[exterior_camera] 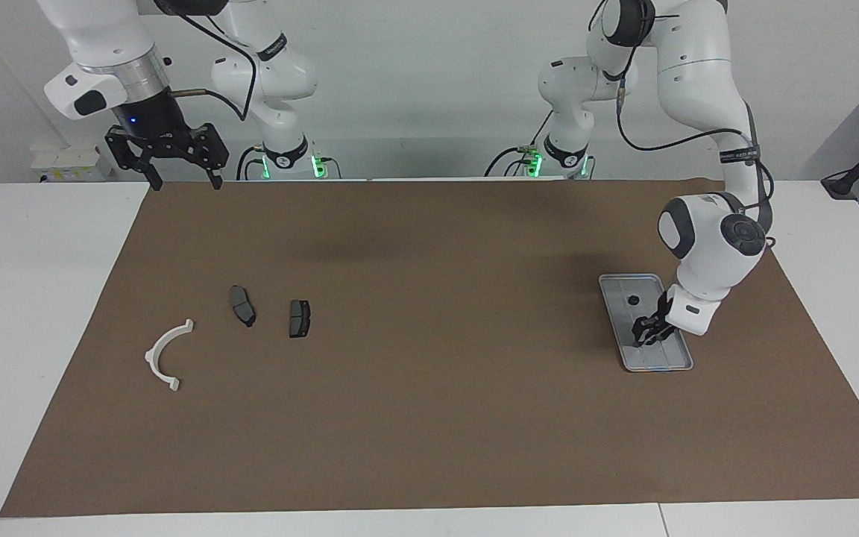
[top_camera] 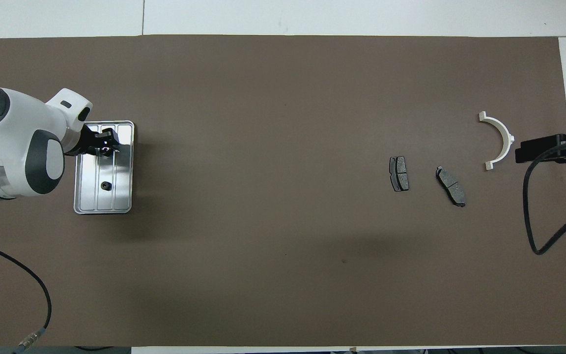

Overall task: Place bearing gear from tray to pile
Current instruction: 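Lower the left gripper into the metal tray and grasp a black bearing, then carry the bearing with the left gripper to mid-table and release it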

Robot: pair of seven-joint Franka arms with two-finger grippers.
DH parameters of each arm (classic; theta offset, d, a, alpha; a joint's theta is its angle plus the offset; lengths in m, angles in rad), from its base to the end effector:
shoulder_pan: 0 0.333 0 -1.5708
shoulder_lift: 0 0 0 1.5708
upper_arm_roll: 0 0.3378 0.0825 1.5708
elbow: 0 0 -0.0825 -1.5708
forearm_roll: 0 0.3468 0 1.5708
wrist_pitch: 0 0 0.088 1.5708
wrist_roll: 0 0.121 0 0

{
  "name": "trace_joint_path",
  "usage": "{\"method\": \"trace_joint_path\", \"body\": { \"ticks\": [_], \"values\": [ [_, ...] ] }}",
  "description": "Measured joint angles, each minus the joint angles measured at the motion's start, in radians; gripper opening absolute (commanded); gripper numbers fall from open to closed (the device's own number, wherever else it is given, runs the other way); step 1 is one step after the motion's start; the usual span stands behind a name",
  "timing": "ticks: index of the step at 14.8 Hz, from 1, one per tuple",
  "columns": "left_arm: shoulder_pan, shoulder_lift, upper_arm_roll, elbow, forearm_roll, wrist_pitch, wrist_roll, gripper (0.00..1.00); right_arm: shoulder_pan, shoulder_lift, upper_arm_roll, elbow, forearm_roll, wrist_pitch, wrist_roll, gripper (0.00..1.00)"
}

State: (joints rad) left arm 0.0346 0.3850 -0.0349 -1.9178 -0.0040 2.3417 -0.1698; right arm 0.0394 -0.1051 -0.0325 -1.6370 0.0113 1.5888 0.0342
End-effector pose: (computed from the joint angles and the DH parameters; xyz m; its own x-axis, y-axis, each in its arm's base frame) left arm 0.6091 0.0012 0.3273 0.9840 0.1744 0.0358 0.1737 -0.9845 0.0224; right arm 0.4847 0.0037 0.6577 0.9980 -0.0275 0.0563 -0.0266 -0.9995 -0.0166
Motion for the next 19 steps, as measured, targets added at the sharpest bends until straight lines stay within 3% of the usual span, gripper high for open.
{"method": "trace_joint_path", "body": {
  "ticks": [3, 4, 7, 9, 13, 19],
  "values": [
    [0.0, -0.002, 0.0, 0.0, 0.0, 0.001, 0.0, 0.12, -0.006, 0.0, 0.0, 0.0, 0.0, 0.0, 0.0, 1.0],
    [0.0, -0.004, 0.0, 0.001, 0.0, 0.0, 0.0, 0.06, -0.008, 0.0, -0.001, 0.0, 0.0, 0.0, 0.0, 1.0],
    [-0.003, -0.004, -0.004, 0.024, -0.025, -0.046, -0.024, 0.06, -0.008, 0.0, -0.001, 0.0, 0.0, 0.0, 0.0, 1.0],
    [-0.039, -0.002, -0.013, 0.098, -0.036, -0.141, -0.125, 0.06, -0.008, -0.001, -0.001, 0.0, 0.0, 0.0, 0.0, 1.0],
    [-0.235, 0.017, -0.019, 0.224, -0.036, -0.221, -0.484, 0.07, -0.008, -0.001, -0.001, 0.0, 0.0, 0.0, 0.0, 1.0],
    [-0.49, 0.057, -0.018, 0.238, -0.036, -0.174, -0.797, 0.1, -0.02, -0.001, -0.002, -0.001, 0.0, -0.001, 0.0, 1.0]
  ]
}}
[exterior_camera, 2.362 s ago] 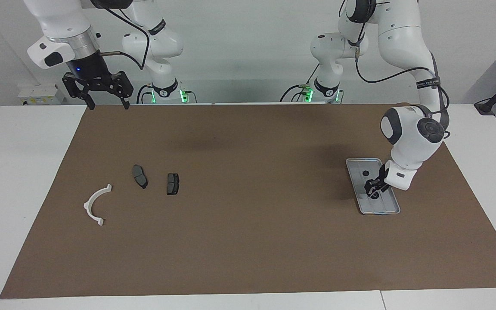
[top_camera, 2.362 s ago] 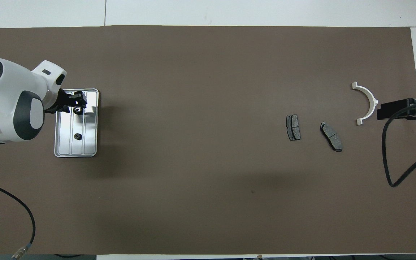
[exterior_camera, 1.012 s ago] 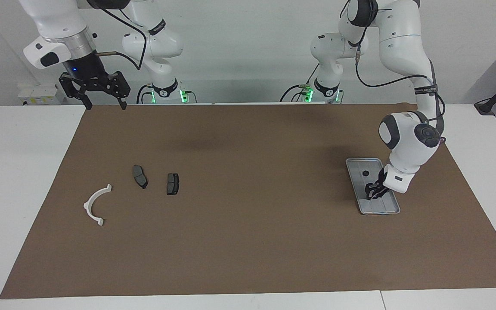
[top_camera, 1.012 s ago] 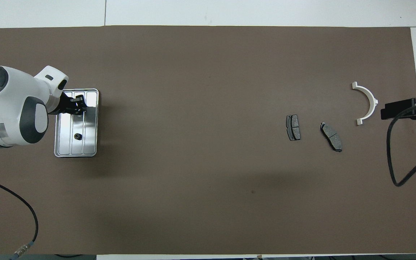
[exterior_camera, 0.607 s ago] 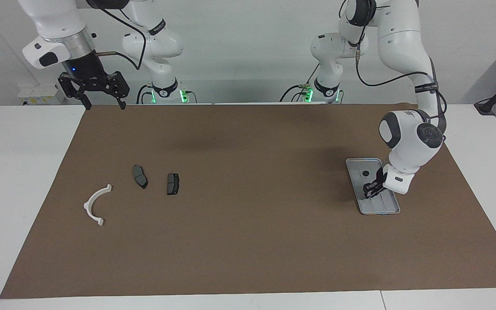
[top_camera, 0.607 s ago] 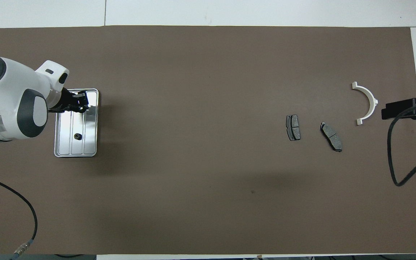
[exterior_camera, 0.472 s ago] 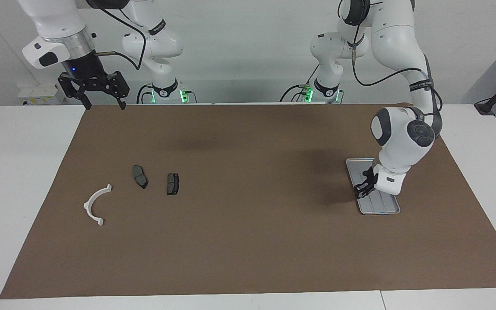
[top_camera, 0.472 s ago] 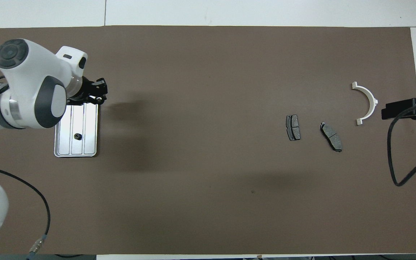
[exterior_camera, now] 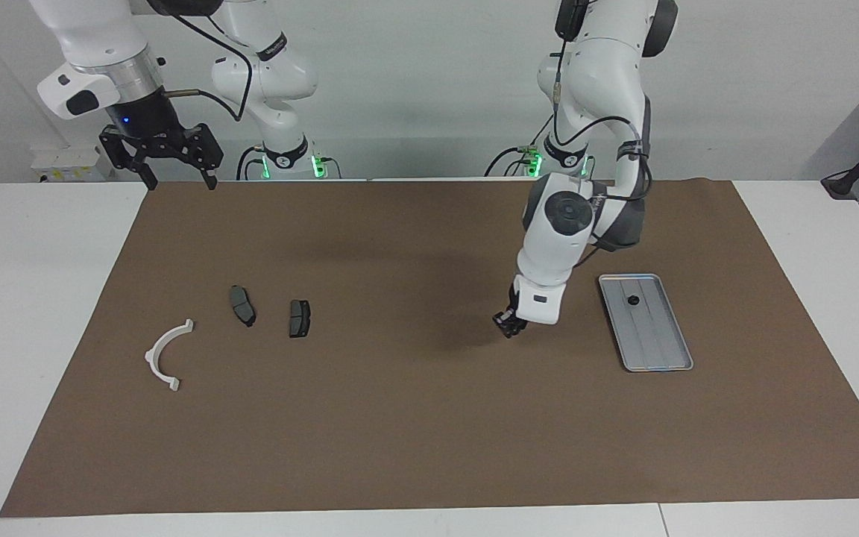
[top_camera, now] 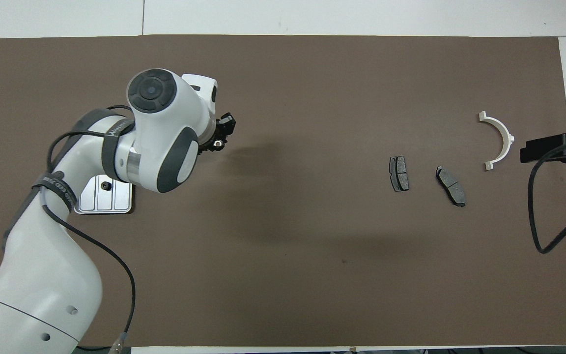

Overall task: Place bearing gear from tray to pile
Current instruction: 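Carry the bearing with the left gripper to mid-table and release it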

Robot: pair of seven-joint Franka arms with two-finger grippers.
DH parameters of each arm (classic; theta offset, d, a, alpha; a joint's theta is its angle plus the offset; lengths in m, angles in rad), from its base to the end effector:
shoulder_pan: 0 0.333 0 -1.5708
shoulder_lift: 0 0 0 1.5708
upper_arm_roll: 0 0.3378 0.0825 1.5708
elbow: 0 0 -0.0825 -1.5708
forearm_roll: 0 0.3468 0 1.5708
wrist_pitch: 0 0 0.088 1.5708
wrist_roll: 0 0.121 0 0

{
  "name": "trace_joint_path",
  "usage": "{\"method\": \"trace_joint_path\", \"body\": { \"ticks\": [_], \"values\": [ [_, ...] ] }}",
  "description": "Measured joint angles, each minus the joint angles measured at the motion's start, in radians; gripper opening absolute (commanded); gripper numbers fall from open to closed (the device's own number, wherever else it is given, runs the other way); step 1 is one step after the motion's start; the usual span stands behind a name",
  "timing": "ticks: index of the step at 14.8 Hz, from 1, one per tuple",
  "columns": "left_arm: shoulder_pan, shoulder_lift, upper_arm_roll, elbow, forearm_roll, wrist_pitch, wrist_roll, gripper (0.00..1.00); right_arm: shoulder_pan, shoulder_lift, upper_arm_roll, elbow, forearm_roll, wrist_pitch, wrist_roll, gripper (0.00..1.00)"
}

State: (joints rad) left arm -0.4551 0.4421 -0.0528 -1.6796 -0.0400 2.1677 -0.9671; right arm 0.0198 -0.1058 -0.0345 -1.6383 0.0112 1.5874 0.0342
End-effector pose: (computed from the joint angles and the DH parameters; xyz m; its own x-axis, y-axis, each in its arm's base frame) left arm 0.5701 -0.3148 0.3754 0.8841 0.4668 -0.0207 0.4670 -0.8815 0.0697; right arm 0.4842 -0.0069 0.6573 0.9973 -0.0490 0.0543 -0.0482 -0.9987 -0.0167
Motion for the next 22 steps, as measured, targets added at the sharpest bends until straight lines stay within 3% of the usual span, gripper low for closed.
{"method": "trace_joint_path", "body": {
  "ticks": [4, 9, 10, 12, 18, 22],
  "values": [
    [-0.067, 0.016, 0.002, -0.031, 0.006, 0.007, -0.032, 0.13, -0.005, -0.001, 0.0, -0.006, 0.0, -0.002, 0.0, 1.0],
    [-0.069, 0.016, 0.01, -0.088, 0.008, 0.059, -0.034, 0.24, -0.004, -0.009, 0.001, -0.02, 0.0, -0.006, 0.0, 1.0],
    [-0.069, 0.016, 0.01, -0.092, 0.008, 0.06, -0.034, 0.35, -0.003, -0.011, 0.001, -0.023, 0.0, -0.007, 0.0, 1.0],
    [-0.069, 0.016, 0.009, -0.1, 0.008, 0.064, -0.034, 1.0, -0.001, -0.016, 0.002, -0.031, 0.0, -0.008, 0.0, 1.0],
    [-0.051, -0.028, 0.059, -0.096, 0.044, -0.013, -0.012, 1.0, 0.001, -0.024, 0.01, -0.045, 0.0, -0.008, 0.002, 1.0],
    [0.127, -0.211, 0.072, -0.276, 0.053, -0.024, 0.345, 1.0, 0.041, -0.026, 0.015, -0.065, 0.002, -0.008, 0.102, 1.0]
  ]
}}
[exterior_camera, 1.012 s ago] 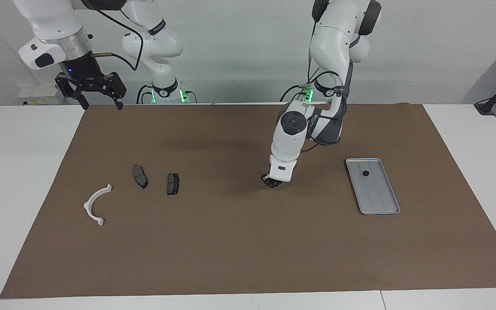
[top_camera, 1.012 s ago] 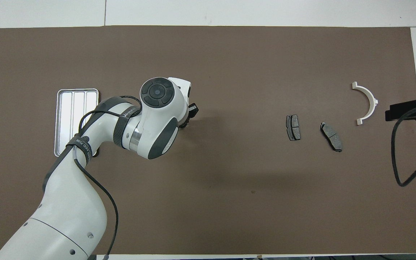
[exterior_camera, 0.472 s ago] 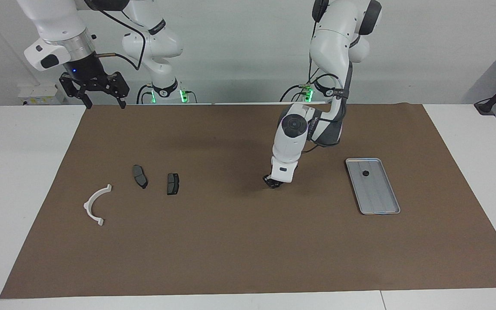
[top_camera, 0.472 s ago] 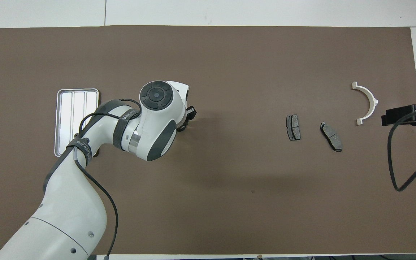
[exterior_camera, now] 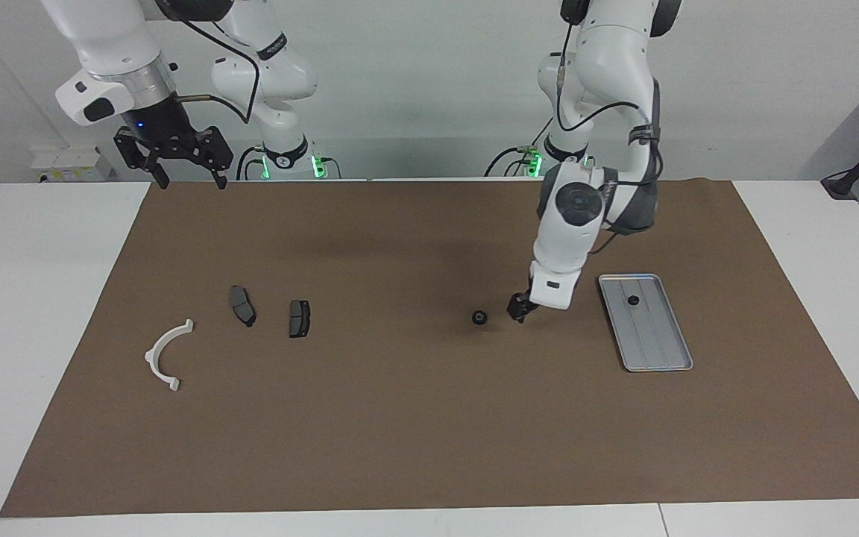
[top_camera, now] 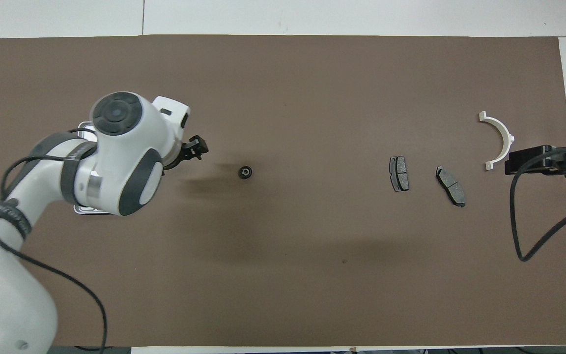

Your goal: Place bearing gear from tray to pile

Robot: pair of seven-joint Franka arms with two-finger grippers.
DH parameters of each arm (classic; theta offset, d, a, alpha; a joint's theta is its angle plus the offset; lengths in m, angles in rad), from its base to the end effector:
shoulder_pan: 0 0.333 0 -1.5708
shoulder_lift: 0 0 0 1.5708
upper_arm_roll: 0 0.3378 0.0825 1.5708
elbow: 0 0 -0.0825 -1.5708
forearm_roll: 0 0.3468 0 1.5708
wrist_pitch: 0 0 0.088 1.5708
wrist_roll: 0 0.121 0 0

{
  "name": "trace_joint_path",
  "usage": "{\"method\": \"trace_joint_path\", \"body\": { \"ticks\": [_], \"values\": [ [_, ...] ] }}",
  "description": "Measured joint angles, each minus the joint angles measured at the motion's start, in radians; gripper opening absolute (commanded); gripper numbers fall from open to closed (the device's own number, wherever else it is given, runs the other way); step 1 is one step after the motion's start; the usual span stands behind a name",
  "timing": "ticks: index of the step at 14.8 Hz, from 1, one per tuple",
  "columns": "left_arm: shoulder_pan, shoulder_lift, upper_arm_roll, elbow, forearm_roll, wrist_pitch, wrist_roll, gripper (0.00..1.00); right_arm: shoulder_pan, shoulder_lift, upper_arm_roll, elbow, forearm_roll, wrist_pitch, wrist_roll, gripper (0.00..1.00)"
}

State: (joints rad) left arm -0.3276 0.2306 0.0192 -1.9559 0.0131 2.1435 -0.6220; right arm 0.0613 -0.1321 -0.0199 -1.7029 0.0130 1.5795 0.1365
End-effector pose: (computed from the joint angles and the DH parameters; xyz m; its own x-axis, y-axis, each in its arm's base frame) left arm 0.5441 -0.1731 0.3854 0.9531 0.3015 -0.0262 0.3004 -0.9531 -0.0373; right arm 0.4727 0.0204 0.6410 0.9955 -0.0949 0.0065 -0.0948 -0.9954 -0.0167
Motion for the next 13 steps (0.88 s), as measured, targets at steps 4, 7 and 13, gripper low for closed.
{"method": "trace_joint_path", "body": {
  "ticks": [4, 7, 13],
  "values": [
    [0.195, -0.088, 0.002, -0.112, 0.0, 0.034, 0.299, 1.0, 0.147, 0.0, 0.006, -0.032, 0.001, 0.019, 0.204, 1.0],
    [0.28, -0.087, 0.002, -0.118, 0.0, 0.069, 0.401, 1.0, 0.283, 0.013, 0.011, -0.082, 0.001, 0.115, 0.428, 1.0],
    [0.338, -0.087, 0.0, -0.121, 0.0, 0.081, 0.418, 1.0, 0.477, 0.188, 0.012, -0.107, 0.001, 0.314, 0.756, 1.0]
  ]
}}
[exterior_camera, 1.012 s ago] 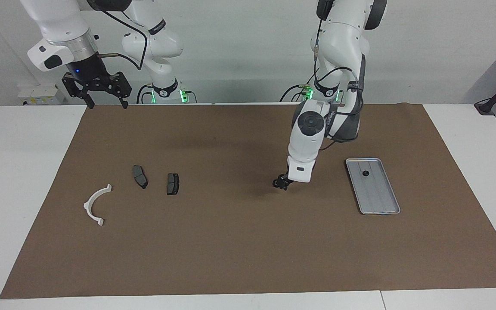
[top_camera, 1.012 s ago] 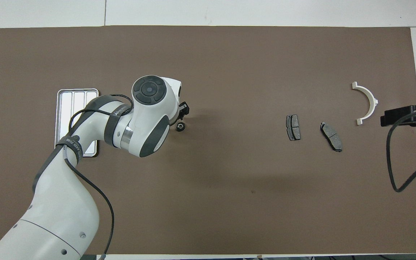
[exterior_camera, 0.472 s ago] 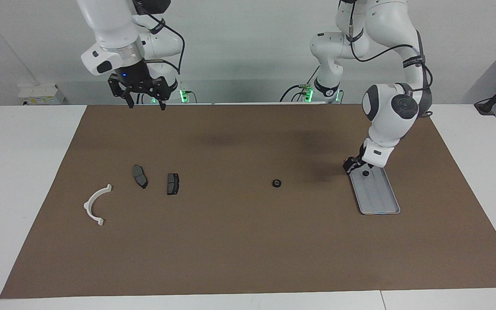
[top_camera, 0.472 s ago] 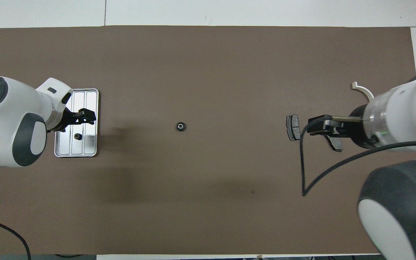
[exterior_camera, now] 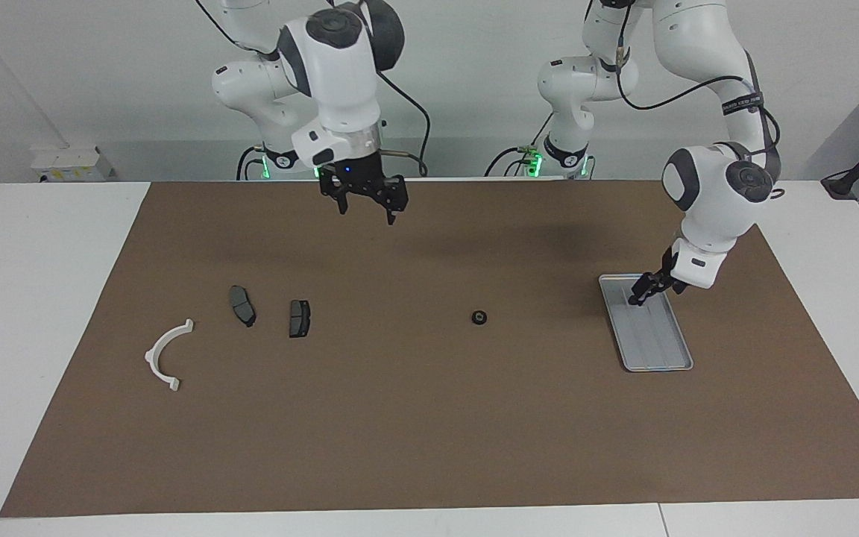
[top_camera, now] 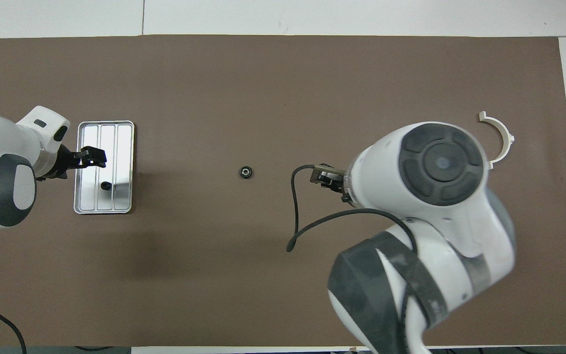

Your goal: Place bearing gear from tray to pile

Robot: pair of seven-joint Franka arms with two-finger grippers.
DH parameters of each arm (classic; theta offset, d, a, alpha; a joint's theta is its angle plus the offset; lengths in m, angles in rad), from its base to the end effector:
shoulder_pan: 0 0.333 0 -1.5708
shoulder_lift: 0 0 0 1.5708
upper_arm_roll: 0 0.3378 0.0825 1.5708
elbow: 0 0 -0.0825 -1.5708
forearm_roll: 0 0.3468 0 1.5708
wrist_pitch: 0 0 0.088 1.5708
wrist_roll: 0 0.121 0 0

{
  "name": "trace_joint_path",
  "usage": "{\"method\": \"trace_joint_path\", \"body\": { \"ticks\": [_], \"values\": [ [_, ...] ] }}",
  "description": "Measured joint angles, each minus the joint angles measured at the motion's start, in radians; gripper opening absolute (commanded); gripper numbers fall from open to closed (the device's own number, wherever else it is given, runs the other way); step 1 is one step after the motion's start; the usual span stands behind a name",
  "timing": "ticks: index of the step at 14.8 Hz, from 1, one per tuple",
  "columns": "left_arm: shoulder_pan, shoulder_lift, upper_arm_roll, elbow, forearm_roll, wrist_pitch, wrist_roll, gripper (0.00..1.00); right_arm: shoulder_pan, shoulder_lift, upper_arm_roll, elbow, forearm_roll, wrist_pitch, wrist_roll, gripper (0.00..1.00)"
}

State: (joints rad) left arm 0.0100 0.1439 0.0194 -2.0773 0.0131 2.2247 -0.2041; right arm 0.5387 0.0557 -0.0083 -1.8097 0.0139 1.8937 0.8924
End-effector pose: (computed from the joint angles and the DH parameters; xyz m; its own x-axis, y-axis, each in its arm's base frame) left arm 0.5442 0.0163 0.3905 0.9747 0.2234 0.0061 0.2235 -0.9746 -0.0122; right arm 0.4724 0.2785 0.5255 0.9336 -0.3582 0.0077 -0.3578 -0.9333 -0.0301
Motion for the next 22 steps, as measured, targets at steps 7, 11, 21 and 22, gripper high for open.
{"method": "trace_joint_path", "body": {
  "ticks": [7, 11, 21, 22],
  "values": [
    [0.009, 0.006, -0.013, -0.058, 0.0, 0.072, 0.046, 0.81, 0.092, 0.322, -0.001, 0.253, 0.0, 0.041, 0.172, 1.0],
    [0.009, 0.011, -0.013, -0.092, 0.0, 0.102, 0.059, 0.72, 0.15, 0.522, -0.002, 0.428, -0.001, 0.041, 0.272, 1.0],
    [-0.005, 0.024, -0.022, -0.147, 0.0, 0.174, 0.057, 0.71, 0.196, 0.8, -0.022, 0.695, -0.004, 0.034, 0.318, 1.0],
    [-0.005, 0.024, -0.023, -0.147, 0.0, 0.174, 0.057, 0.69, 0.202, 0.819, -0.026, 0.703, -0.004, 0.035, 0.325, 1.0]
  ]
}}
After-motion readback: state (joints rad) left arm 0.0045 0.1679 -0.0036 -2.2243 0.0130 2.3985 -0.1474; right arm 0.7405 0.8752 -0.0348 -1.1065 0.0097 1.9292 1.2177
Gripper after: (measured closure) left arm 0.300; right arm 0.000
